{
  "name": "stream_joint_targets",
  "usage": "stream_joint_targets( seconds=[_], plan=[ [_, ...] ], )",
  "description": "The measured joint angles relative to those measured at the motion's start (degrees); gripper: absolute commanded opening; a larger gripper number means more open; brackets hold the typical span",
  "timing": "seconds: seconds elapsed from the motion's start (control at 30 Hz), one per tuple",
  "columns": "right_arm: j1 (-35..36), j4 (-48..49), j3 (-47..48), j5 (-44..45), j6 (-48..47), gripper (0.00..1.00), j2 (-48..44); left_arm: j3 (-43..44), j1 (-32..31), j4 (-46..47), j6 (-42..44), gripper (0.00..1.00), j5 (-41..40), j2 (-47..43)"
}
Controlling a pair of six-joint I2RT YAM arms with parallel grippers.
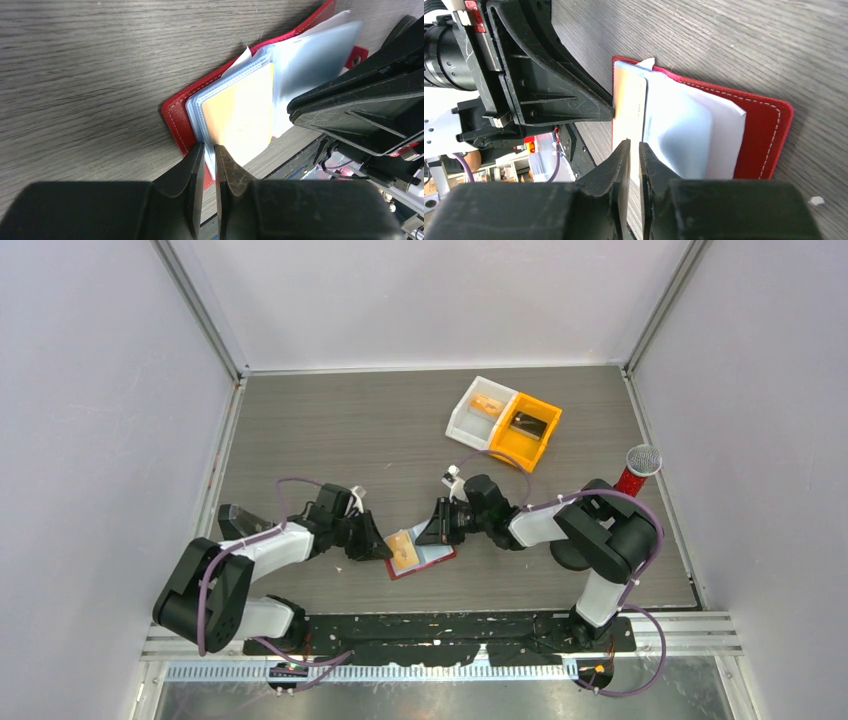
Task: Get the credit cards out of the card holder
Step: Remove the credit card from the card holder.
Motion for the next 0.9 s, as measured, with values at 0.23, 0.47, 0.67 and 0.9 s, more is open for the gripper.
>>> stream_joint_targets(
  seconds=[0.23, 0.47, 0.67, 0.9],
  plan=[
    [0.04, -0.81, 0.04, 0.17, -0.39, 0.27, 0.0, -0.22, -0.09, -0.33, -0.07, 0.23, -0.55, -0.68],
    [0.57, -0.79, 0.13, 0.2, -0.37, 0.26, 0.02, -0.7, -0.09, -0.28, -0.22, 0.24, -0.26, -1.86],
    [1.09, -0.79, 0.85, 0.22, -0.37, 0.26, 0.02, -0.85, -0.09, -3.43, 0.07, 0.2, -1.81, -4.37],
    [1.84, -1.2, 1.16, 0.7, -0.42, 0.26, 0.02, -0.83, -0.09, -7.43, 1.38, 0.24, -3.72, -6.75]
  ],
)
